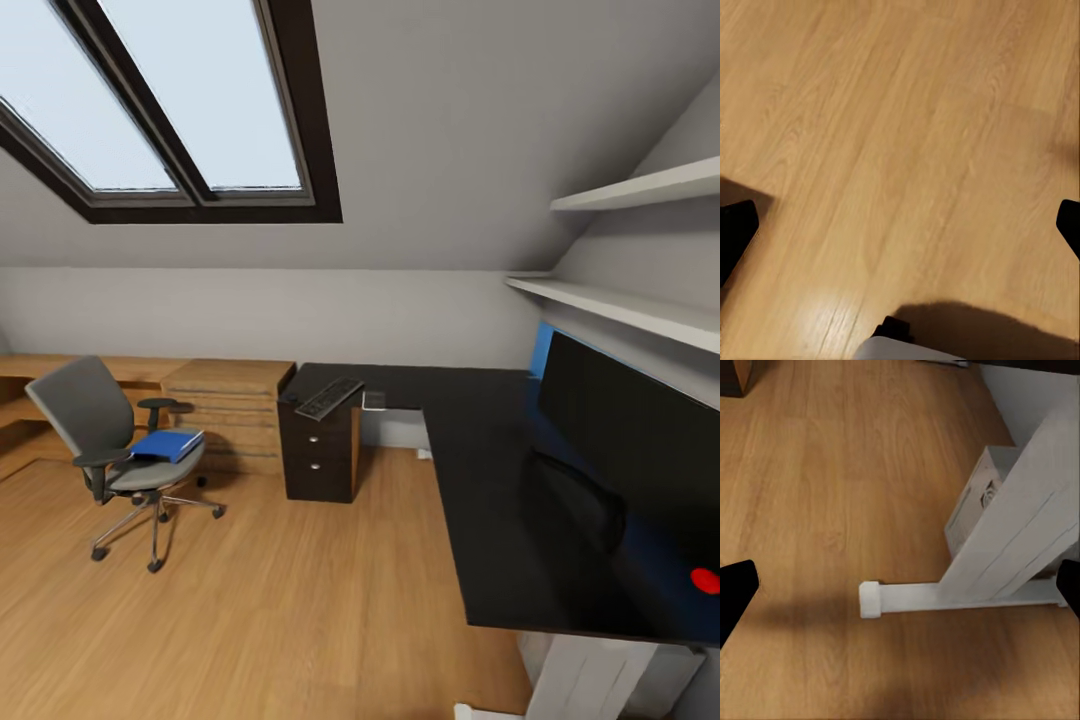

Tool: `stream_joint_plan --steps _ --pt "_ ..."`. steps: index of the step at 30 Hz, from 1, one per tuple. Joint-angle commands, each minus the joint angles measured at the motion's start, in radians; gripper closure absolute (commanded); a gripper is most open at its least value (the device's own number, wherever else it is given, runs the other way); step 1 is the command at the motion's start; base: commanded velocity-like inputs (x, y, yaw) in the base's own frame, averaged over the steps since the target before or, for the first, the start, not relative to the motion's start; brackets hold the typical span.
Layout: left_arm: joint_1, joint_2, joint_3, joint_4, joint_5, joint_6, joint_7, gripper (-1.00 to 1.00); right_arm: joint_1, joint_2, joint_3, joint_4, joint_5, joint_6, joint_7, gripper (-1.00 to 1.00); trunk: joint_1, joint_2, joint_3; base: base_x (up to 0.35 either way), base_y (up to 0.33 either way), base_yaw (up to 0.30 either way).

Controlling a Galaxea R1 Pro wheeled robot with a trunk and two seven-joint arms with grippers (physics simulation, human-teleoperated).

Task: In the bedroom, organize the workspace by keeping the computer under the desk, ensuring the monitor is on the desk, placing the keyboard on the desk next to the monitor, placing the mouse on the desk next to the keyboard, moving the folder from the swivel chair onto the desk next to the mouse, stacking the notebook on top of the folder with the pen on top of the notebook, and positioning the swivel chair next to the desk.

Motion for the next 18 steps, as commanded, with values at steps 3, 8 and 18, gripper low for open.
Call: stream_joint_plan --steps 3,8,18 --pt "-0.001 0.001 -0.005 -0.001 0.011 -0.006 0.005 -1.00 -0.001 0.000 0.003 0.000 0.006 0.000 -0.008 -1.00 0.001 -0.001 -0.001 0.275 0.235 0.000" --pt "0.000 0.002 -0.005 -0.001 0.012 -0.006 0.005 -1.00 -0.001 0.000 0.005 0.009 0.008 0.000 0.002 -1.00 0.001 -0.001 -0.001 0.219 0.278 0.000" --pt "-0.001 0.002 -0.005 -0.001 0.012 -0.006 0.005 -1.00 -0.001 -0.001 0.054 0.045 0.028 0.001 0.085 -1.00 0.001 -0.001 -0.001 0.078 0.318 0.000"
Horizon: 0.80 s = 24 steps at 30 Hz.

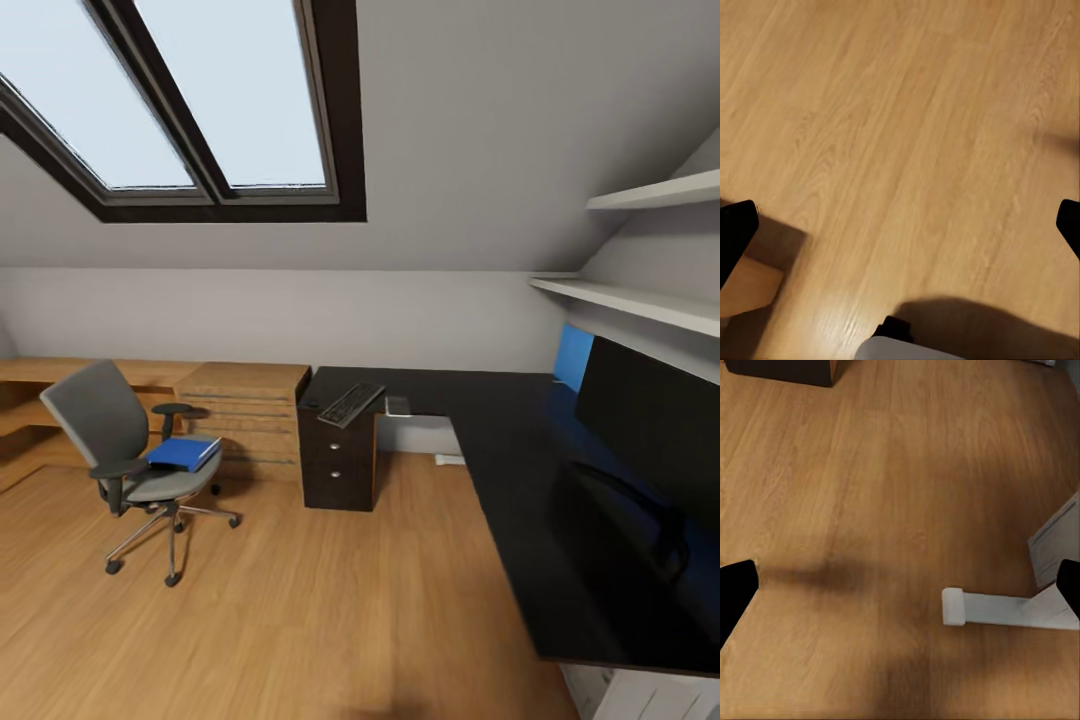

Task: In the bedroom, organize the workspace by keeping the computer under the desk, ensuring the monitor is on the desk, placing the keyboard on the desk next to the monitor, placing the mouse on the desk next to the keyboard, moving the folder from the swivel chair onto the desk next to the mouse, stacking the notebook on top of the folder with the pen on top of the notebook, and positioning the swivel chair next to the desk.

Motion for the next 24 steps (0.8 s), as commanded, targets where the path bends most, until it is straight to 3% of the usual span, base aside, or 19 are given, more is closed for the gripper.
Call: stream_joint_plan --steps 1,14,24 --pt "-0.001 0.001 -0.005 0.000 0.011 -0.006 0.005 -1.00 -0.001 0.000 0.004 0.001 0.008 -0.001 -0.008 -1.00 0.000 -0.001 -0.001 0.006 0.328 0.000" --pt "0.000 0.000 -0.005 -0.001 0.011 -0.006 0.005 -1.00 -0.001 -0.001 0.005 0.001 0.007 -0.001 -0.006 -1.00 0.000 -0.001 -0.001 0.212 0.257 -0.008" --pt "0.000 0.000 -0.005 -0.001 0.011 -0.006 0.005 -1.00 -0.001 -0.001 0.004 0.000 0.007 -0.029 -0.006 -1.00 0.000 -0.001 -0.001 0.323 0.063 -0.108"
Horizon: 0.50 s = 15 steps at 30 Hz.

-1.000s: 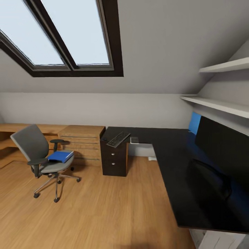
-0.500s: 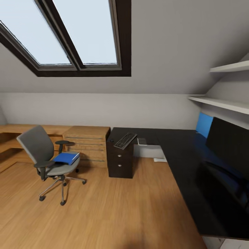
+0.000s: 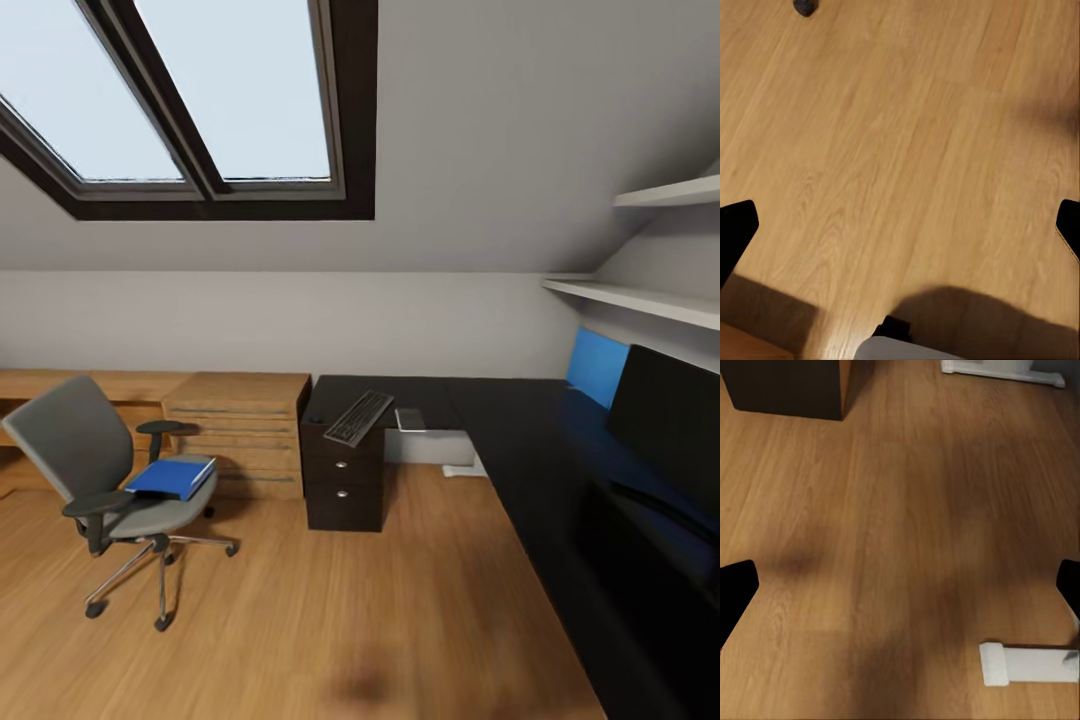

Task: In the bedroom, organize the workspace by keeping the computer under the desk, ensuring the monitor is on the desk, placing the keyboard on the desk next to the monitor, placing the mouse on the desk next to the keyboard, moving the folder from the swivel chair onto the desk next to the mouse, stacking the notebook on top of the folder with the pen on top of the notebook, and positioning the swivel chair next to the desk.

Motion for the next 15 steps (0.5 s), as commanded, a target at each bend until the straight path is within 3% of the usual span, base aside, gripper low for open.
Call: stream_joint_plan --steps 1,6,15 --pt "0.000 0.001 -0.005 -0.001 0.011 -0.006 0.005 -1.00 -0.001 0.000 0.004 0.001 0.008 0.000 -0.010 -1.00 0.001 -0.001 -0.001 0.331 0.002 -0.005" --pt "-0.001 0.001 -0.005 -0.001 0.011 -0.006 0.005 -1.00 -0.001 -0.001 0.004 0.002 0.008 -0.002 -0.010 -1.00 0.001 -0.001 -0.001 0.332 0.002 -0.002" --pt "-0.001 0.001 -0.005 -0.001 0.011 -0.006 0.005 -1.00 -0.001 -0.001 0.005 0.002 0.009 -0.002 -0.010 -1.00 0.001 -0.001 0.001 0.329 0.143 -0.072"
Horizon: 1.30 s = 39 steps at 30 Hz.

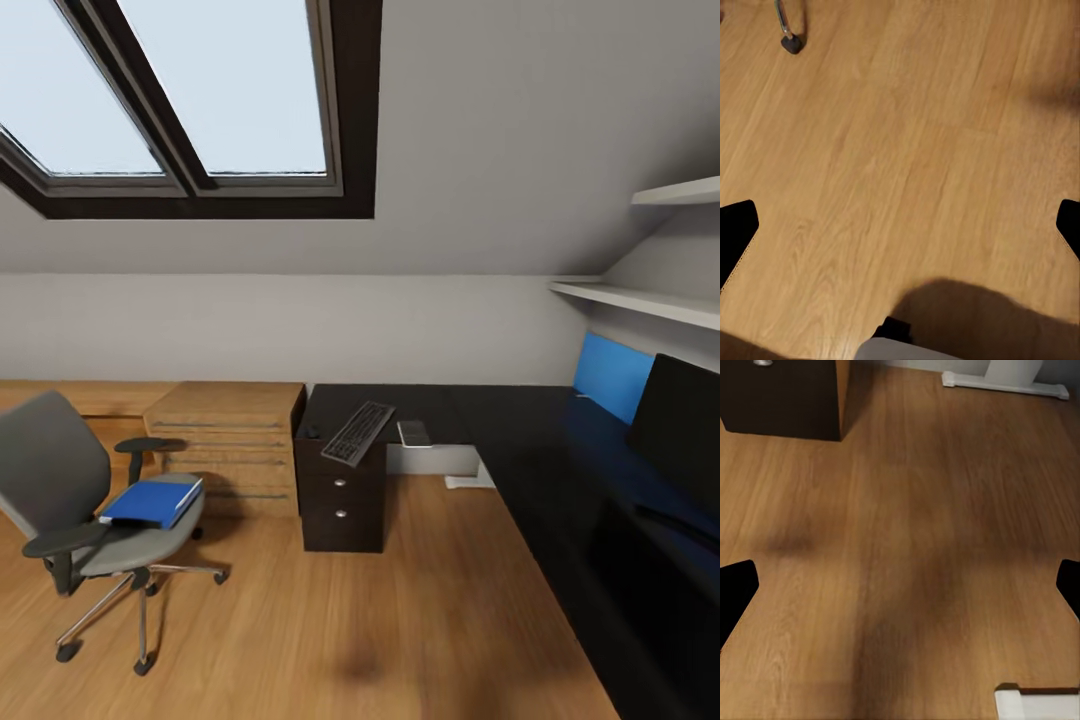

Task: In the bedroom, organize the workspace by keeping the computer under the desk, ensuring the monitor is on the desk, placing the keyboard on the desk next to the monitor, placing the mouse on the desk next to the keyboard, moving the folder from the swivel chair onto the desk next to the mouse, stacking the notebook on top of the folder with the pen on top of the notebook, and positioning the swivel chair next to the desk.

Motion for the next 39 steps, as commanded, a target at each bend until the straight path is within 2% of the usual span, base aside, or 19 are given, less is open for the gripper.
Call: stream_joint_plan --steps 1,11,28,39 --pt "0.000 0.001 -0.005 -0.001 0.011 -0.006 0.005 -1.00 -0.001 0.000 0.004 0.001 0.008 0.000 -0.010 -1.00 0.001 -0.001 -0.001 0.323 0.179 -0.156" --pt "0.000 0.001 -0.005 -0.001 0.011 -0.006 0.005 -1.00 -0.001 0.000 0.004 0.001 0.008 0.000 -0.010 -1.00 0.001 -0.001 0.003 0.321 0.183 -0.147" --pt "0.000 0.001 -0.005 0.001 0.011 -0.006 0.005 -1.00 -0.001 0.000 0.004 0.002 0.008 0.000 -0.010 -1.00 0.001 -0.001 0.004 0.321 0.145 -0.026" --pt "0.000 0.001 -0.005 0.001 0.011 -0.006 0.005 -1.00 -0.001 0.000 0.004 0.002 0.008 0.000 -0.010 -1.00 0.001 -0.001 0.010 0.308 0.205 -0.204"
